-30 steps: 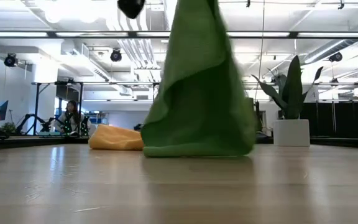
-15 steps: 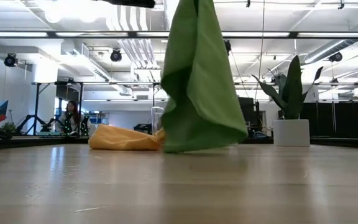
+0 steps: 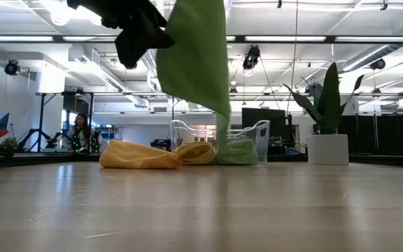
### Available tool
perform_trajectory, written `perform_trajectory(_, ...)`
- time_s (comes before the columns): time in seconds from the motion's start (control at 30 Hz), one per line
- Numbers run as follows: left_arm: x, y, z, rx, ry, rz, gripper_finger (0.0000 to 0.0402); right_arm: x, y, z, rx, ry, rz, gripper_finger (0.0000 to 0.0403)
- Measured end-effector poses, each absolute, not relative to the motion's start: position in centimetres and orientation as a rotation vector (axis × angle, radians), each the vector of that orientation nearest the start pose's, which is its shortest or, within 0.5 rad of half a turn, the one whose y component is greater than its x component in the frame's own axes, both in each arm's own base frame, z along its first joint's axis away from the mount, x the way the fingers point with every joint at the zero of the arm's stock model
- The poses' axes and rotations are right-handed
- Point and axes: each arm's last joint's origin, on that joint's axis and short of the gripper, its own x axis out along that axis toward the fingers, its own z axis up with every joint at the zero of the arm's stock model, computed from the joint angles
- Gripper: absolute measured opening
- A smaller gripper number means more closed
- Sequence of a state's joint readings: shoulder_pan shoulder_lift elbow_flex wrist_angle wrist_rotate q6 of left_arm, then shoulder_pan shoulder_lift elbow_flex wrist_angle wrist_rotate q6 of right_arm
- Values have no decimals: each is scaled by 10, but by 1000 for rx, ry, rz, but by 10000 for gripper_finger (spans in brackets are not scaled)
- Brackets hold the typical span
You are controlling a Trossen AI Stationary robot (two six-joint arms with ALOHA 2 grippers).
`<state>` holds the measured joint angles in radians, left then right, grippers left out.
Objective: Fold microfiber towels
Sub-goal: Fold the green microfiber towel
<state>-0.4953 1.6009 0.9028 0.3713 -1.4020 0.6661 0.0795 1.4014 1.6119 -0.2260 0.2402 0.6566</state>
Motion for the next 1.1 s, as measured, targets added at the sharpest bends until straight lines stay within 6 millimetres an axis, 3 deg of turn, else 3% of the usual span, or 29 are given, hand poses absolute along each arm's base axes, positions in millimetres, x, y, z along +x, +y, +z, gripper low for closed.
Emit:
perform_trajectory(0.17,297,-128,232,913,517,864,219,291,17,477,652,-34,-115,9)
perform_trajectory(0.47,282,-125,249,890,507,918,219,273,18,480,614,31,-71,9)
perform_trajectory(0.67,285,-125,240,908,477,743,219,271,20,488,620,-7,29,9)
perform_trajectory(0.8,288,-121,237,910,484,737,219,271,21,489,628,-11,76,9)
perform_trajectory(1.1,298,-115,245,816,368,610,219,271,22,495,649,-62,119,9)
